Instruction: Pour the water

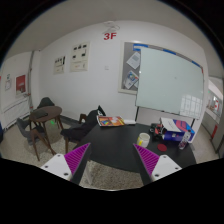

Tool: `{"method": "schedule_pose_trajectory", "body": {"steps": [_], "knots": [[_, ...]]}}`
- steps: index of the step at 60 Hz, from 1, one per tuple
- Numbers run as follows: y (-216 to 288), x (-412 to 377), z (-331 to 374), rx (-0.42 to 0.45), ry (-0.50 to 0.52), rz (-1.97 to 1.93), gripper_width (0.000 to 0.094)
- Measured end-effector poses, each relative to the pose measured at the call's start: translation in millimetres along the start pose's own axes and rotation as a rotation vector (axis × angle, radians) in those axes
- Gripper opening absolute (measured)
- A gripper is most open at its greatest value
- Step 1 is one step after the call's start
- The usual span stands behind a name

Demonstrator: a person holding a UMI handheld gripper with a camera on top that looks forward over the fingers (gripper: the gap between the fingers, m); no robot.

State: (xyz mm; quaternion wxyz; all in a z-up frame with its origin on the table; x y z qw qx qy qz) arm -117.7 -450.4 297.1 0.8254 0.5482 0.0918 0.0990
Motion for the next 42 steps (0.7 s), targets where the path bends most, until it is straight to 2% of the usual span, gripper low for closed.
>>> {"method": "schedule_pose_trajectory", "body": {"steps": [9, 23, 32, 42], "knots": [[-36.0, 34.1, -9.7, -0.075, -0.031, -0.055, 0.0840], [-121.5, 204.6, -63.8, -0.176, -0.164, -0.119, 0.0843], [-147.5, 344.0, -113.4, -0.183, -0.273, -0.143, 0.0843], [-128.8, 490.2, -177.8, -0.107, -0.369, -0.159, 0.0841]]}}
Point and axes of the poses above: the point between the fingertips, and its own axes, seen from behind it with the camera up: x to the right, y up, z backward, against the way the camera looks, the point moved 1 cm from there along z, backward, against the way the camera looks, and after that the axes turned 8 degrees about -z, right-handed, at the moved point
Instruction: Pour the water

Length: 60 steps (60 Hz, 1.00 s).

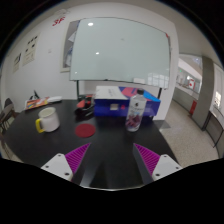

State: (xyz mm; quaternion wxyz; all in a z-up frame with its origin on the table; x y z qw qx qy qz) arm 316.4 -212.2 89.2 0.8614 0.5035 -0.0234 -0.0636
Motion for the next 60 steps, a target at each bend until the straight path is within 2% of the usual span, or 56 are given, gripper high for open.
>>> {"method": "schedule_pose_trajectory", "body": {"steps": [12, 30, 36, 40, 45, 54, 60], "knots": [[57.7, 74.5, -112.6, 0.085, -0.037, -0.027, 0.0844], [89.4, 95.8, -211.2, 0.143, -0.018, -0.008, 0.0826], [98.9, 94.9, -223.8, 0.177, -0.004, 0.004, 0.0735], [103.2, 90.9, -227.2, 0.195, 0.014, 0.000, 0.0575], [105.9, 88.6, -229.3, 0.211, 0.038, 0.001, 0.0517], [105.8, 90.8, -223.8, 0.221, 0.017, -0.002, 0.0400], [106.6, 94.6, -215.9, 0.228, -0.030, 0.012, 0.0400]]}}
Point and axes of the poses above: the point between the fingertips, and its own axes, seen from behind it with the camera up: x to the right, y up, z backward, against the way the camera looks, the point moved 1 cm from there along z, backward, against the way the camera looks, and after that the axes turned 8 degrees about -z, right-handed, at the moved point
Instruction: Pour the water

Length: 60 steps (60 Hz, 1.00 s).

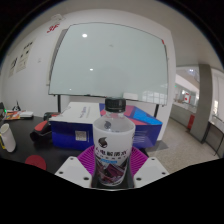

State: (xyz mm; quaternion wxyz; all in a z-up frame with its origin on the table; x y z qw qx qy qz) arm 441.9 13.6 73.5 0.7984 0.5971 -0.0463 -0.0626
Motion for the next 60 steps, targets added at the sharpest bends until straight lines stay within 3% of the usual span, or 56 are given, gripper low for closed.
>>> {"method": "schedule_pose_trajectory", "body": {"steps": [6, 19, 31, 46, 60], "knots": [[18.7, 3.1, 14.8, 0.027, -0.069, 0.048, 0.0401], [115.4, -12.7, 69.9, 0.140, -0.258, 0.421, 0.0401], [201.4, -104.3, 117.2, 0.286, -0.399, 1.001, 0.0399], [170.6, -255.1, 101.1, 0.340, -0.245, 1.692, 0.0402], [105.2, -320.8, 72.9, 0.330, -0.127, 2.107, 0.0402]]}}
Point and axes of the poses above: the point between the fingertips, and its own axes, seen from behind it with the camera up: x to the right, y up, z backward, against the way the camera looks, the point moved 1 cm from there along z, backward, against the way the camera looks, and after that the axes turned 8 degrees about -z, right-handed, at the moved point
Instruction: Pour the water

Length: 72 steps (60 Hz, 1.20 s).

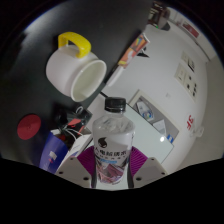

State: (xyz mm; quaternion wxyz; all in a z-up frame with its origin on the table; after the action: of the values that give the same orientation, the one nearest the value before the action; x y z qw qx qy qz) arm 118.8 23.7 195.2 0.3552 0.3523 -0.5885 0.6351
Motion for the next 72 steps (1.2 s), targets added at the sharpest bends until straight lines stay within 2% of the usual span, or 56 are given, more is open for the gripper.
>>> {"method": "schedule_pose_trajectory", "body": {"steps": [7, 19, 27, 37, 41, 45, 48, 50, 53, 55, 56, 63, 72], "knots": [[10.3, -12.9, -4.0, 0.012, 0.038, 0.051, 0.0405], [11.6, 5.6, 5.4, 0.027, 0.016, -0.076, 0.0404], [-3.4, 53.9, 20.9, 0.056, -0.031, -0.483, 0.0404], [-49.6, 87.4, 43.2, -0.036, -0.021, -1.150, 0.0402], [-67.7, 86.5, 44.5, -0.038, -0.004, -1.422, 0.0401], [-65.7, 77.3, 46.3, -0.020, 0.049, -1.658, 0.0401], [-56.7, 61.0, 51.9, -0.052, 0.083, -1.794, 0.0399], [-68.3, 40.6, 47.4, -0.037, 0.118, -1.891, 0.0402], [-71.3, 13.8, 43.9, -0.061, 0.139, -1.993, 0.0400], [-72.5, -4.0, 41.0, -0.075, 0.160, -2.039, 0.0401], [-55.4, -3.6, 43.2, -0.096, 0.153, -2.049, 0.0400], [-57.0, -63.9, 33.8, -0.136, 0.206, -2.151, 0.0399], [-33.7, -112.1, 25.3, -0.146, 0.273, -2.205, 0.0399]]}}
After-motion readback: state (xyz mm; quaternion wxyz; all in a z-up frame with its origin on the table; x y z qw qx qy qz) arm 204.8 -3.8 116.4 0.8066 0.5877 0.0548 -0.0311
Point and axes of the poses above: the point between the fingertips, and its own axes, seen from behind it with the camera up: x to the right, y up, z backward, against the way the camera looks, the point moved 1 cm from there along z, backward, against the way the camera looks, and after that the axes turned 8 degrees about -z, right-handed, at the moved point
